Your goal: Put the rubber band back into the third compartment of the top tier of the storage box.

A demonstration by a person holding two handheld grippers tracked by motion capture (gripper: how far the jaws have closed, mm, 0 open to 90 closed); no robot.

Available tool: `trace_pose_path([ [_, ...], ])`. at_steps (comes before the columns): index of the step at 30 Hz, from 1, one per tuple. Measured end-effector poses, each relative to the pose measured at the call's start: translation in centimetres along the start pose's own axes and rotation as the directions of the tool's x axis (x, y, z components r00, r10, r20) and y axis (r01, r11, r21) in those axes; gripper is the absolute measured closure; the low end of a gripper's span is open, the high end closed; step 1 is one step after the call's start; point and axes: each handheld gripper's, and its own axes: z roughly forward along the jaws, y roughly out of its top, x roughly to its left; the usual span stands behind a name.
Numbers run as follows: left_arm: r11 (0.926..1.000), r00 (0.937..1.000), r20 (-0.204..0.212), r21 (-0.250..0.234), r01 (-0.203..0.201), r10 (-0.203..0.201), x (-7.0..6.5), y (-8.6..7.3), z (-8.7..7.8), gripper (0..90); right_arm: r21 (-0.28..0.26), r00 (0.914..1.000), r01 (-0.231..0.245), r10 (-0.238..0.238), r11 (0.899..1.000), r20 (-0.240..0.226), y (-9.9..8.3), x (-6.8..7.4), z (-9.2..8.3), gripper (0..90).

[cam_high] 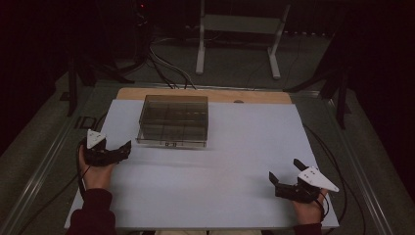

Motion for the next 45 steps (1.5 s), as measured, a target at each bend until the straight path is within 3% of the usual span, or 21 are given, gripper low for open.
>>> trace_pose_path([
  [9, 0.9989, 0.9996, -0.024, 0.045, 0.016, -0.015, 0.3, -0.3, 1.1, 4.3, 0.000, 1.0000, 0.001, -0.001, 1.000, 0.000, 0.0, 0.0, 0.0, 0.2],
  [16, 0.9941, 0.9990, -0.031, 0.102, 0.036, -0.033, 0.8, -0.9, 1.7, 6.7, 0.000, 1.0000, 0.001, -0.001, 1.000, 0.000, 0.0, 0.0, 0.0, 0.2],
  [18, 0.9895, 0.9982, -0.036, 0.134, 0.053, -0.048, 1.0, -1.3, 2.0, 8.0, -0.001, 1.0000, 0.001, -0.001, 1.000, 0.000, 0.0, 0.0, 0.0, 0.2],
  [22, 0.9813, 0.9954, -0.081, 0.181, 0.066, -0.052, 1.2, -1.8, 2.3, 18.8, 0.000, 1.0000, 0.000, 0.000, 1.000, 0.001, 0.0, 0.0, 0.0, 0.2],
  [29, 0.9749, 0.9967, -0.079, 0.220, 0.036, -0.019, 1.1, -2.3, 2.4, 57.7, 0.001, 1.0000, 0.002, -0.002, 1.000, 0.002, 0.0, 0.0, 0.0, 0.2],
  [34, 0.9613, 0.9974, -0.071, 0.276, 0.006, 0.014, 0.9, -2.4, 2.9, 69.5, 0.002, 1.0000, 0.003, -0.003, 1.000, 0.004, 0.0, 0.0, 0.0, 0.2],
  [37, 0.9594, 0.9977, -0.060, 0.282, -0.013, 0.031, 0.5, -2.3, 2.9, 74.2, 0.001, 1.0000, 0.004, -0.004, 1.000, 0.004, 0.0, 0.0, 0.0, 0.2],
  [38, 0.9581, 0.9975, -0.058, 0.285, -0.023, 0.041, 0.4, -2.3, 3.0, 82.3, 0.002, 1.0000, 0.005, -0.005, 1.000, 0.004, 0.0, 0.0, 0.0, 0.2],
  [40, 0.9570, 0.9974, -0.054, 0.288, -0.029, 0.047, 0.3, -2.2, 3.0, 86.2, 0.003, 1.0000, 0.006, -0.006, 1.000, 0.004, 0.0, 0.0, 0.0, 0.2],
  [45, 0.9571, 0.9984, -0.045, 0.289, -0.020, 0.034, 0.2, -2.2, 2.9, 88.0, 0.003, 1.0000, 0.004, -0.004, 1.000, 0.005, 0.0, 0.0, 0.0, 0.2],
])
